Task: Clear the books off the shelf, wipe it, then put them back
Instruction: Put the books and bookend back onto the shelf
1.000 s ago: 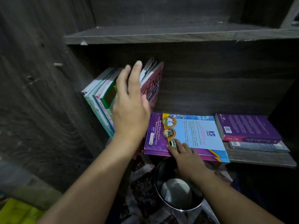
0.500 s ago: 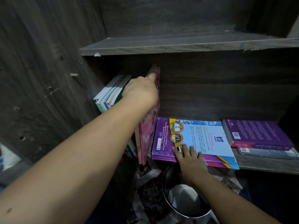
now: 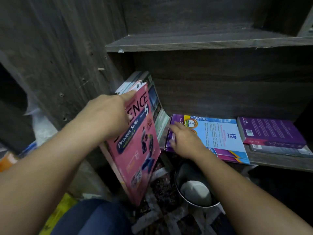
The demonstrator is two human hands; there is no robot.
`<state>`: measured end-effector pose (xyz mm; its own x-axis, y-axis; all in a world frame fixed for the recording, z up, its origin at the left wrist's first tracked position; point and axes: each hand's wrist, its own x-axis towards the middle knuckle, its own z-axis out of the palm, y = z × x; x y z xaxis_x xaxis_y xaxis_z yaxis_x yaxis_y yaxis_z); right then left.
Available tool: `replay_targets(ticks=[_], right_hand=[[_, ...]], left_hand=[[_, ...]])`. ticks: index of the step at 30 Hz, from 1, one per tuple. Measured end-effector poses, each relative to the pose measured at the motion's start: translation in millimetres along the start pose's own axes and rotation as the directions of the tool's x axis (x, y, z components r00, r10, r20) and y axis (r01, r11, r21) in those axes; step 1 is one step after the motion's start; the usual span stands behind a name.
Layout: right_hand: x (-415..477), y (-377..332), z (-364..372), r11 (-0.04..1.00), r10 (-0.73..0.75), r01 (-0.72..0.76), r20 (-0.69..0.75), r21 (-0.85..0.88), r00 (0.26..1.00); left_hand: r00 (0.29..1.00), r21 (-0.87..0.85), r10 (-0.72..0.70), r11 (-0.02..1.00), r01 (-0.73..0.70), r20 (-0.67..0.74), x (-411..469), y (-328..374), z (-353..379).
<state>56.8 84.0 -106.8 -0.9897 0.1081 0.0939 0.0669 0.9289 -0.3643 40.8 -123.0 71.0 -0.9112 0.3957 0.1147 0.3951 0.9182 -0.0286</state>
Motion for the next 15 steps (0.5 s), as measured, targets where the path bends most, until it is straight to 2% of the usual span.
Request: replay_targets(ticks=[3, 6, 9, 11, 13, 15], right_hand=[[19, -36, -27, 0.975, -0.109, 0.134, -0.141, 0.179, 0.984], [45, -73, -49, 0.917, -0.209, 0.249, -0.156, 0.313, 0.965], [76, -101, -66, 0.931, -0.285, 0.286, -0.036, 0.228, 0.958], [96, -113, -71, 0.944, -0.317, 0.31, 0.046, 0.113, 0.947], [111, -119, -70, 0.949, -0.304, 0.31, 0.092, -0.058, 0.948], [118, -122, -66, 0.954, -0.255, 0.264, 0.079, -0.144, 0.964]], left_hand=[[0.998, 0.03, -0.011, 0.999, 0.009, 0.055, -15, -6, -9], [0.997, 0.103, -0.018, 0.995, 0.01, 0.076, -23, -6, -18], [0.993, 0.153, -0.069, 0.987, 0.054, 0.095, -27, -11, -30], [0.988, 0.163, -0.113, 0.982, 0.095, 0.107, -29, -17, -35], [0.982, 0.173, -0.147, 0.977, 0.125, 0.118, -29, -20, -37], [0.976, 0.185, -0.173, 0.972, 0.147, 0.13, -28, -21, -37]])
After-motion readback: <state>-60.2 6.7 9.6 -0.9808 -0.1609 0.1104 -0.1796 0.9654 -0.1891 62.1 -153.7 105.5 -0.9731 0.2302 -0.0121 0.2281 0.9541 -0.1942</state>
